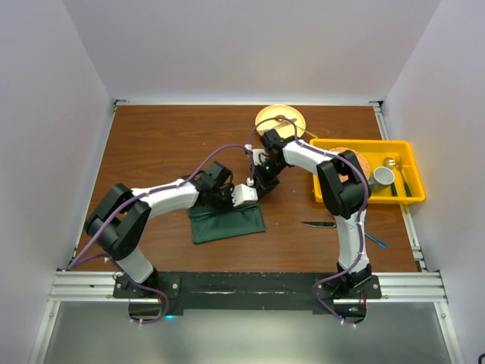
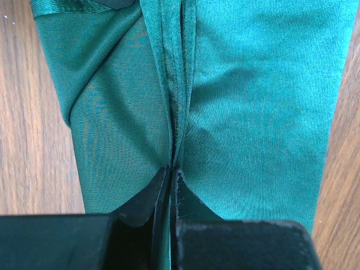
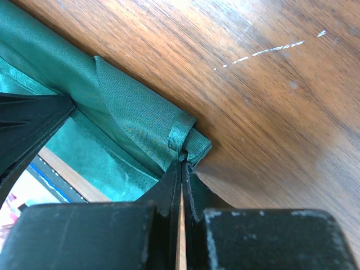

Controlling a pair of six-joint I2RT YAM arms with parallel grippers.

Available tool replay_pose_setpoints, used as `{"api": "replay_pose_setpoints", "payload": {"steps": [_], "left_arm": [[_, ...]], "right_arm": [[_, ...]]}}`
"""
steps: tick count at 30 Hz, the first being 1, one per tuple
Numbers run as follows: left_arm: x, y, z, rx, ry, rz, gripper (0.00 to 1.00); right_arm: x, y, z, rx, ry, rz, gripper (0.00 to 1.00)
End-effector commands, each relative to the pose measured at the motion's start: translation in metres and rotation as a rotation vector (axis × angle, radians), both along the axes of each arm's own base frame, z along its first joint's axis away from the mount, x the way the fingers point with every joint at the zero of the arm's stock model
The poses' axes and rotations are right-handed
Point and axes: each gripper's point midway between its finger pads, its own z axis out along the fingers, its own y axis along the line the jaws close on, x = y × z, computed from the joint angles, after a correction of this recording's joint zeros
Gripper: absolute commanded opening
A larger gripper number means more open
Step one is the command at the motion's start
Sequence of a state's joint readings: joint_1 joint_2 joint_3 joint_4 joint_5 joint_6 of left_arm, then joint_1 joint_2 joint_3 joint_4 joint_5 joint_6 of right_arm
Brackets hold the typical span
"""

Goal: Fold the napkin into a case and place the utensils inside
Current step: Smooth out the 2/3-rectangle-folded napkin at the center of the board.

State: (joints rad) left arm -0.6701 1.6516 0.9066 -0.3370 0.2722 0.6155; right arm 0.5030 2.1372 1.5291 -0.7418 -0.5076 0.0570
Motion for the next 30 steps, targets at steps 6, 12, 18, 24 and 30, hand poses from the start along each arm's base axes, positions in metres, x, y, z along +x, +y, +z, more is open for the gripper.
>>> {"api": "replay_pose_setpoints", "payload": {"steps": [6, 12, 18, 24, 30], "left_arm": [[0.002, 0.015, -0.036, 0.061, 0.062, 0.111, 0.00], [0.012, 0.015, -0.039, 0.055, 0.077, 0.156, 0.00], [0.009, 0.018, -0.040, 0.057, 0.080, 0.158, 0.00], [0.007, 0.025, -0.037, 0.079, 0.069, 0.155, 0.00], [0.006, 0.025, -0.034, 0.085, 0.069, 0.150, 0.00]], "right_arm": [[0.038, -0.007, -0.040, -0.117, -0.085, -0.035, 0.00], [0.059, 0.008, 0.000, -0.039, -0.129, -0.029, 0.00], [0.044, 0.005, 0.030, -0.009, -0.126, 0.000, 0.00], [0.041, 0.002, 0.047, -0.002, -0.151, 0.014, 0.00], [0.034, 0.005, 0.051, 0.019, -0.108, -0.006, 0.00]]}}
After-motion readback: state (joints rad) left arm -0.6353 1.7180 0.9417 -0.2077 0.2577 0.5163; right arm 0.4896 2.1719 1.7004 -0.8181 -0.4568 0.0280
